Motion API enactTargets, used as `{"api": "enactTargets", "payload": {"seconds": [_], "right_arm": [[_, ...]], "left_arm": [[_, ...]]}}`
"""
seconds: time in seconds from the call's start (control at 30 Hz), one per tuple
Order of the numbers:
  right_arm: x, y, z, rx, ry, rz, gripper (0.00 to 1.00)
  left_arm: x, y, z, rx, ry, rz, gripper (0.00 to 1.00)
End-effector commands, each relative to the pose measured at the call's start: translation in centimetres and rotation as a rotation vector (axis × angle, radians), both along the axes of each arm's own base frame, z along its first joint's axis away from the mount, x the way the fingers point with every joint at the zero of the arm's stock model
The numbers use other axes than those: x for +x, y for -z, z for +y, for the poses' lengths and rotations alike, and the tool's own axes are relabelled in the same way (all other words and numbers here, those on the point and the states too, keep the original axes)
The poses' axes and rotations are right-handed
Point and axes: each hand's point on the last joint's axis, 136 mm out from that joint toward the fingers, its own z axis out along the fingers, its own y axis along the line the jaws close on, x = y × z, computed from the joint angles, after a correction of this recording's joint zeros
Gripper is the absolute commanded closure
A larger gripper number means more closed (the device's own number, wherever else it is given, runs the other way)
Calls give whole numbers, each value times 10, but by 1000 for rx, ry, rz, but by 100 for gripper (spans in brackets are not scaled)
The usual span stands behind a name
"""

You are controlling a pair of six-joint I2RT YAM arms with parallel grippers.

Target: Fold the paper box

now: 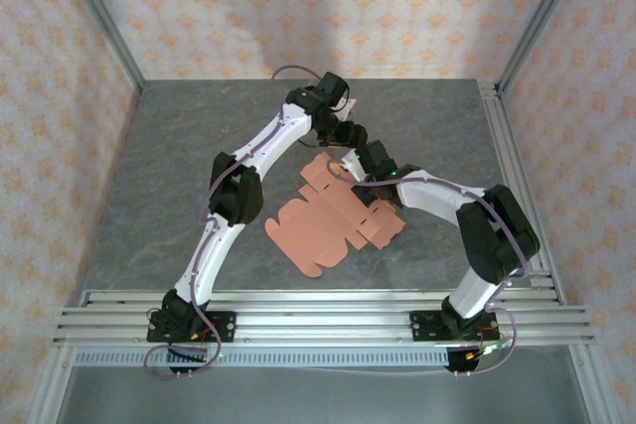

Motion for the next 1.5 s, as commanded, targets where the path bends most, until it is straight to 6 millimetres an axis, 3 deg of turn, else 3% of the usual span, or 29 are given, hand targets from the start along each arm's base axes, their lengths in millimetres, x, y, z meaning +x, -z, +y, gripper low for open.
{"api": "enactTargets", "payload": {"seconds": [0.0,0.4,0.8,1.2,1.47], "right_arm": [[9,-10,2,12,7,-46,100],[14,-10,0,9,30,-68,100],[14,-7,0,3,31,-57,100],[15,-3,1,-1,33,-55,100],[16,-2,1,1,35,-55,100]], "left_arm": [[-19,20,6,61,32,72,30],[-31,40,14,74,-77,167,47],[-44,27,3,27,-134,215,60],[-52,16,2,-5,-280,254,62],[-51,8,-7,-52,-339,281,76]]}}
